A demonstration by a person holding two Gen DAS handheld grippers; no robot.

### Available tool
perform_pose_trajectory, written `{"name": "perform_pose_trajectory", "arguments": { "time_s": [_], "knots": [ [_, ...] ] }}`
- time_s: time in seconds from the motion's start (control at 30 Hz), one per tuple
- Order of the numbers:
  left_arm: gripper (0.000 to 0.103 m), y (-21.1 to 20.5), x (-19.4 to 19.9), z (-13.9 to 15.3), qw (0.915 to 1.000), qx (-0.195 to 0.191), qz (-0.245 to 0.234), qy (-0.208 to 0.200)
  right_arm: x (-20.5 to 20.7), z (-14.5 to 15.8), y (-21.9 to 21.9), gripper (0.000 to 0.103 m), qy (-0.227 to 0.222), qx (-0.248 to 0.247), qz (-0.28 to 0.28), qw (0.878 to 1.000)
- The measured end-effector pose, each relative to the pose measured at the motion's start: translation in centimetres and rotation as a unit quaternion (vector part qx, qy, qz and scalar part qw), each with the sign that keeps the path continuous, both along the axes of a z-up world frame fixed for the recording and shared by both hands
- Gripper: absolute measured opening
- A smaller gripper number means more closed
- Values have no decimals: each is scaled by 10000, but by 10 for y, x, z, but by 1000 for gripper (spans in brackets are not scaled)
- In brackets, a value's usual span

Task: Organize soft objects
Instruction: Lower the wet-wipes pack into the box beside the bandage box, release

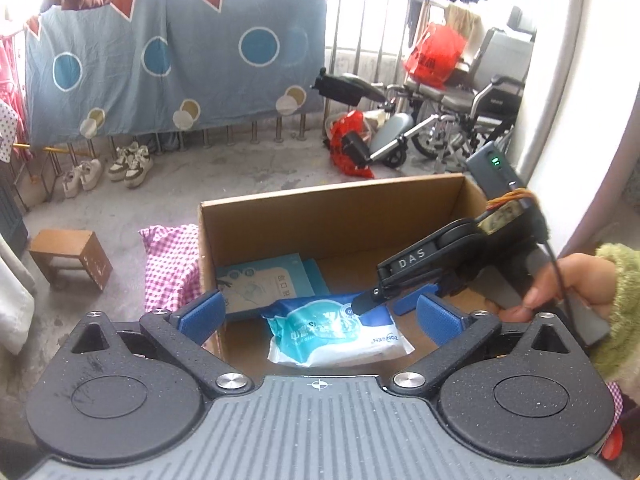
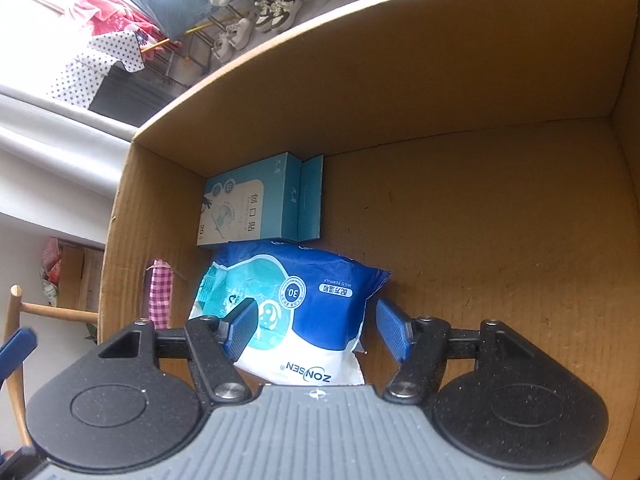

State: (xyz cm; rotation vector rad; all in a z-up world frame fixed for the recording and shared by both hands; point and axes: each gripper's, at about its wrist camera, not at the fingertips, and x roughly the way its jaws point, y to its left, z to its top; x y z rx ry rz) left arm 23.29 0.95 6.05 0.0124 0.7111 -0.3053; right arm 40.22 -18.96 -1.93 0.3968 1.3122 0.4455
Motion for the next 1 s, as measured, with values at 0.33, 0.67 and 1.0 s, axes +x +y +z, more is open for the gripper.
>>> {"name": "perform_pose_trajectory", "arguments": {
  "time_s": [0.33, 0.67, 1.0],
  "knots": [
    [102, 53, -48, -1, 9956, -821, 436, 143, -2, 5, 48, 69, -6, -206, 497, 9986],
    [102, 56, -56, -13, 9949, -883, 475, 140, 11, 3, 65, 72, 24, -424, 214, 9989],
    [102, 61, -61, -26, 9939, -985, 472, 161, 9, 7, 51, 72, -76, -261, 24, 9996]
  ]
}}
